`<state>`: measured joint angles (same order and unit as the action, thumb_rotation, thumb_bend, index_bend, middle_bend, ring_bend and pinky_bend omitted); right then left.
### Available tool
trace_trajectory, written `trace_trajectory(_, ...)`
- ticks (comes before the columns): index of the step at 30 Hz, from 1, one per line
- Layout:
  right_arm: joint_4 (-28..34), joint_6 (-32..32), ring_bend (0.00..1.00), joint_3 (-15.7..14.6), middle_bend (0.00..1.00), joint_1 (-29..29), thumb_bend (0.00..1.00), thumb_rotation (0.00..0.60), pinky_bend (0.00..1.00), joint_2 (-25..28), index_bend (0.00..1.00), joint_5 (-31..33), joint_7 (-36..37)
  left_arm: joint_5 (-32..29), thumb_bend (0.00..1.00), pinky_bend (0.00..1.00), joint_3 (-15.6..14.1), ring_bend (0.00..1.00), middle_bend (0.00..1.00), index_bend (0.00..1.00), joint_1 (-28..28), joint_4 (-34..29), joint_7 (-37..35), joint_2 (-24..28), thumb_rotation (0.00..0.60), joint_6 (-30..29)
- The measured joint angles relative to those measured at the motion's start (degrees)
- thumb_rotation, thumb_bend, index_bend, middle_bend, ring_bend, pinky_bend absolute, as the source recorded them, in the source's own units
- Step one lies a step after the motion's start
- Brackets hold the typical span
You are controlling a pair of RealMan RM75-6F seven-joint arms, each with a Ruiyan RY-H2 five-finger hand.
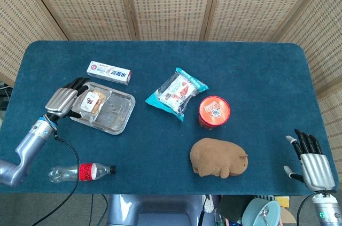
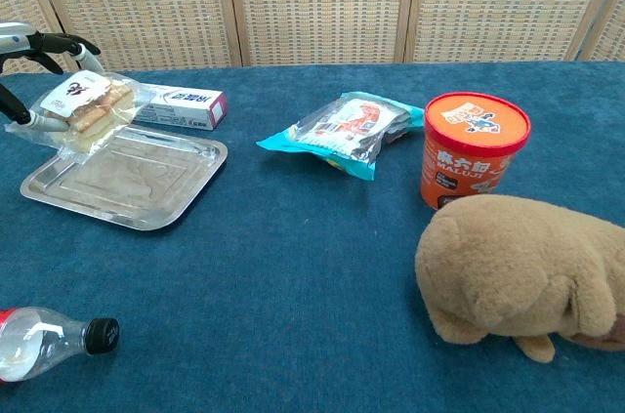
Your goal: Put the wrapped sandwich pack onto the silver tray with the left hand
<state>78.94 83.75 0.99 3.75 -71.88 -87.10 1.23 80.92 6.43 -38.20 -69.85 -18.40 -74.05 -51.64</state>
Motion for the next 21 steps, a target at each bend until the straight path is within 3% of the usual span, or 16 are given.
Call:
trace_trajectory(3,0.1,-0.3,0.00,0.3,0.00,0.2,0.22,0.600,0.00,0.2,0.13,0.3,0.4,0.1,0.15,0.00,-0.2,0.00,0.00,0.01,-0.4,-0.6,-0.5,0.5,0.600,1.0)
trace_trajectory(12,-1.0,-0.1,0.00,0.6,0.00,0.0,0.22,0.600,0.00,0.2,0.13,0.6,1.8,-3.0,0.13,0.00,-0.3,0.00,0.00,0.00,-0.5,-4.0,3.5,3.0,0.600,3.4)
trace_trajectory(21,-1.0,-1.2,0.00,1.4,0.00,0.7,0.22,0.600,0.00,0.5,0.13,1.3,2.5,-6.0,0.18,0.00,-0.7,0.00,0.00,0.00,3.4,-12.1,12.4,8.5,0.600,-2.1)
